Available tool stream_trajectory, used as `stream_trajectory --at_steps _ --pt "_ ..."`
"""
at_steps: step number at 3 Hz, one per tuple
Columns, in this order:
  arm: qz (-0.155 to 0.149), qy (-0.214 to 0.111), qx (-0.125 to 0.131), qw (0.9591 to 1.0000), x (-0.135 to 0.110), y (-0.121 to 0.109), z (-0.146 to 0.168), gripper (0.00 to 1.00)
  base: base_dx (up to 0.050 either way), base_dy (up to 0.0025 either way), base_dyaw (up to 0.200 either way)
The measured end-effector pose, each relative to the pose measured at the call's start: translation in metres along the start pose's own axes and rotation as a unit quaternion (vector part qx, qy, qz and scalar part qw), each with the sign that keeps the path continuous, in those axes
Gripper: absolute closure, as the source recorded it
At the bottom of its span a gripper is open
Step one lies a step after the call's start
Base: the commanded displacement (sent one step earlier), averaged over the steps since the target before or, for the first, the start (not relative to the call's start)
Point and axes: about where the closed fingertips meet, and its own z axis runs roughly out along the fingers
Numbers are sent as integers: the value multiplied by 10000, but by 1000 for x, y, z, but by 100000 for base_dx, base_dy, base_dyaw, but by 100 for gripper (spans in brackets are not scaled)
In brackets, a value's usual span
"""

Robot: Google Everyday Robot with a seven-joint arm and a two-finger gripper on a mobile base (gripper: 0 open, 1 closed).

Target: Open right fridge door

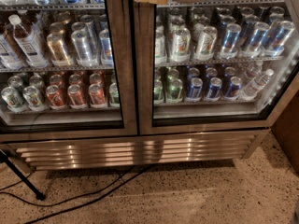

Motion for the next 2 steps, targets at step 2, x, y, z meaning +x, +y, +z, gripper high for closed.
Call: stream_trajectory --at_steps 2 --pt "17 -78 -65 9999 1 -8 2 100 0 0 0"
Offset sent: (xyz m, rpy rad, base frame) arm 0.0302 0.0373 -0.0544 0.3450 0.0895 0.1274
